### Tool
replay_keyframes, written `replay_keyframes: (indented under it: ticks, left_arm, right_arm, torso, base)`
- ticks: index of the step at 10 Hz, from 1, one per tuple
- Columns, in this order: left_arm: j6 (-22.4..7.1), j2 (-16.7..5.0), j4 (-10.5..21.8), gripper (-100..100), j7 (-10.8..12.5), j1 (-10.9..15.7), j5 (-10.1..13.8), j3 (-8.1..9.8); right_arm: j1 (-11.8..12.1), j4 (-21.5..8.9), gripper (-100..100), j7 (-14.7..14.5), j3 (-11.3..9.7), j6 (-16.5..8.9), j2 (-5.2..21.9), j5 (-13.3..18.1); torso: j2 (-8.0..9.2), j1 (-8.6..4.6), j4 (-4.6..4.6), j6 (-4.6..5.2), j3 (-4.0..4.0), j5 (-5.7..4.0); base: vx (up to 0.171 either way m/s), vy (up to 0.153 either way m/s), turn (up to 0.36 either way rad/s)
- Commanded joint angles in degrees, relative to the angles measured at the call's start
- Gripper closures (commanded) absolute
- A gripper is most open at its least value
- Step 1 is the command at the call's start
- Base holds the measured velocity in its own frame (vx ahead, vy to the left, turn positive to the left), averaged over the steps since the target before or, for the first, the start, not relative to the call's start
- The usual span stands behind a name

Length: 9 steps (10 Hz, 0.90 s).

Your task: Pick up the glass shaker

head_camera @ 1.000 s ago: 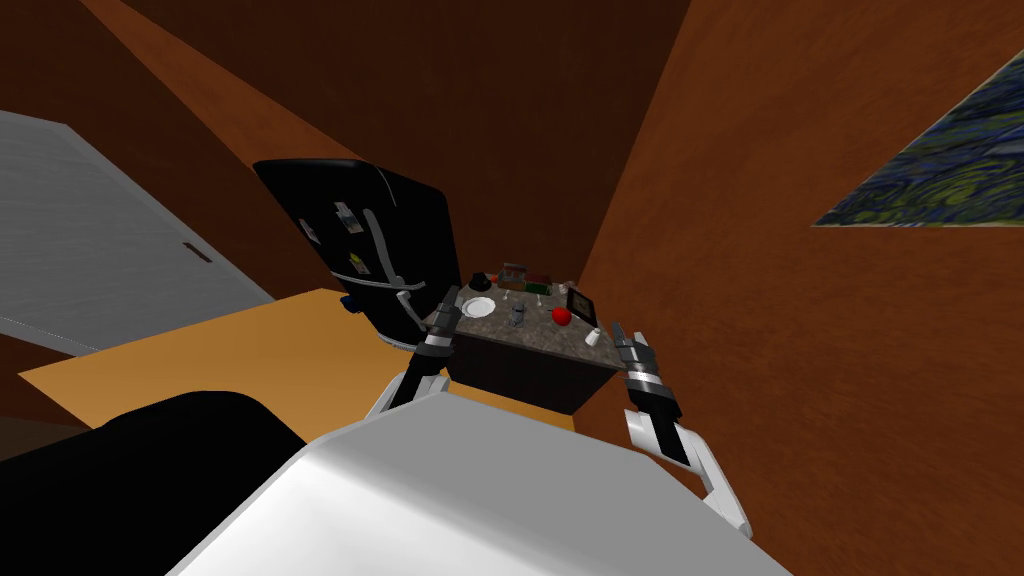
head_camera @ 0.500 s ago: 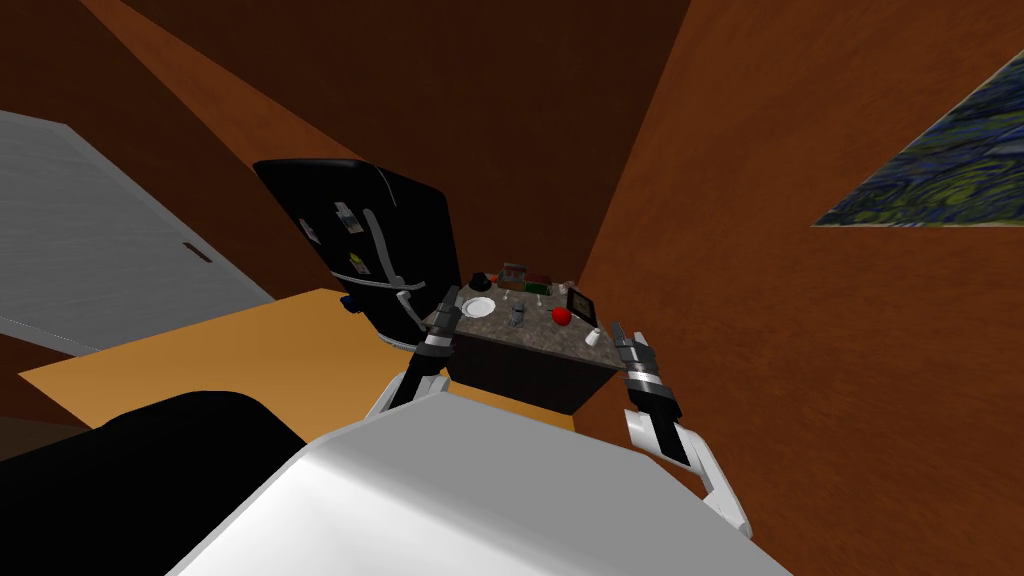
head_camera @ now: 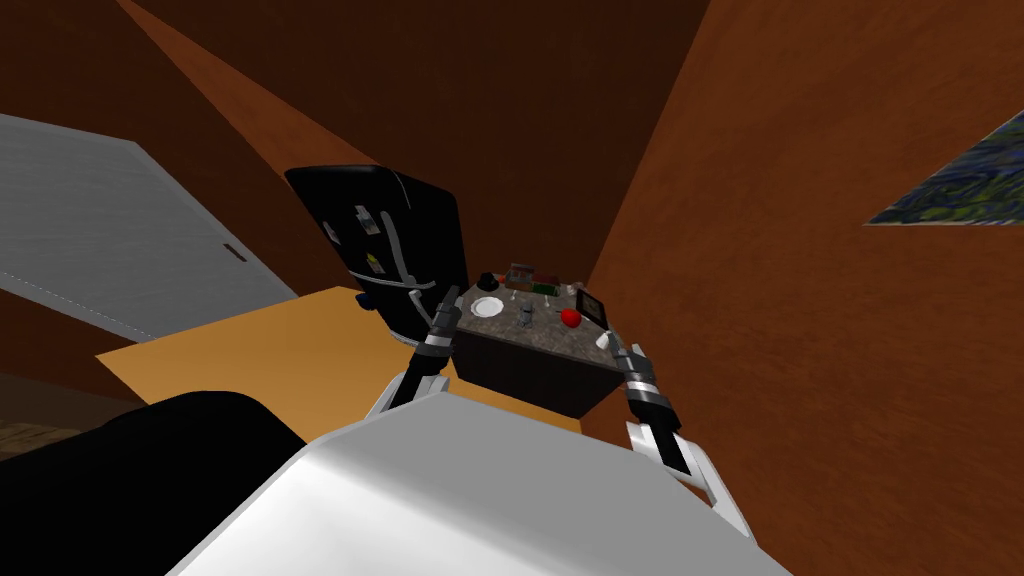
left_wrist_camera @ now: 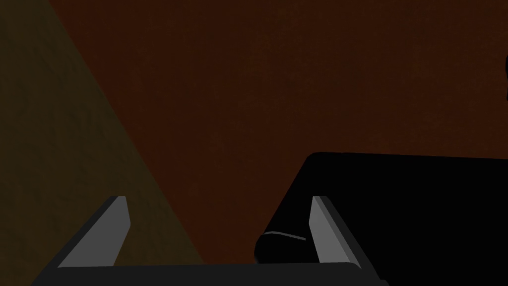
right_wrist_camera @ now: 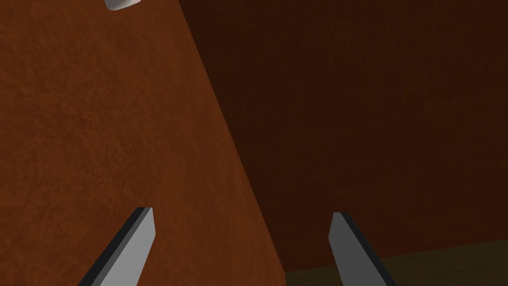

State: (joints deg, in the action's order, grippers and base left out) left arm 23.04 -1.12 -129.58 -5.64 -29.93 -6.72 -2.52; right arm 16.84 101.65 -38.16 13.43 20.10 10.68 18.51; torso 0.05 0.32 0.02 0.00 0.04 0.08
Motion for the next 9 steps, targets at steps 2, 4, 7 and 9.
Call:
replay_keyframes:
  ticks: [2, 4, 7, 9]
  left_arm:
    - [0.00, 0.00, 0.00, 0, 0.00, 0.00, 0.00, 0.00]
    - [0.00, 0.00, 0.00, 0, 0.00, 0.00, 0.00, 0.00]
    - [0.00, 0.00, 0.00, 0, 0.00, 0.00, 0.00, 0.00]
    - [0.00, -0.01, 0.00, 0, 0.00, -0.01, 0.00, 0.01]
  right_arm:
    - [1.54, -2.37, -100, -2.02, -0.42, -2.66, 1.65, 0.80]
    - [2.34, -4.61, -100, -3.21, -0.52, -4.79, 3.18, 1.73]
    - [3.04, -7.56, -100, -4.24, -0.55, -8.07, 5.47, 3.26]
    - [3.17, -8.93, -100, -4.44, -0.57, -9.80, 6.64, 4.10]
  torso:
    - [0.02, 0.09, 0.00, 0.00, 0.01, 0.02]
    - [0.06, 0.16, 0.01, 0.03, 0.03, 0.03]
    - [-0.10, -0.15, -0.02, 0.00, -0.05, -0.02]
    - [-0.19, -0.26, -0.03, 0.01, -0.10, -0.04]
  base:
    - [-0.017, 0.117, 0.050]
    - [-0.036, 0.127, -0.028]
    - [0.016, 0.054, 0.044]
    - [0.042, 0.017, 0.037]
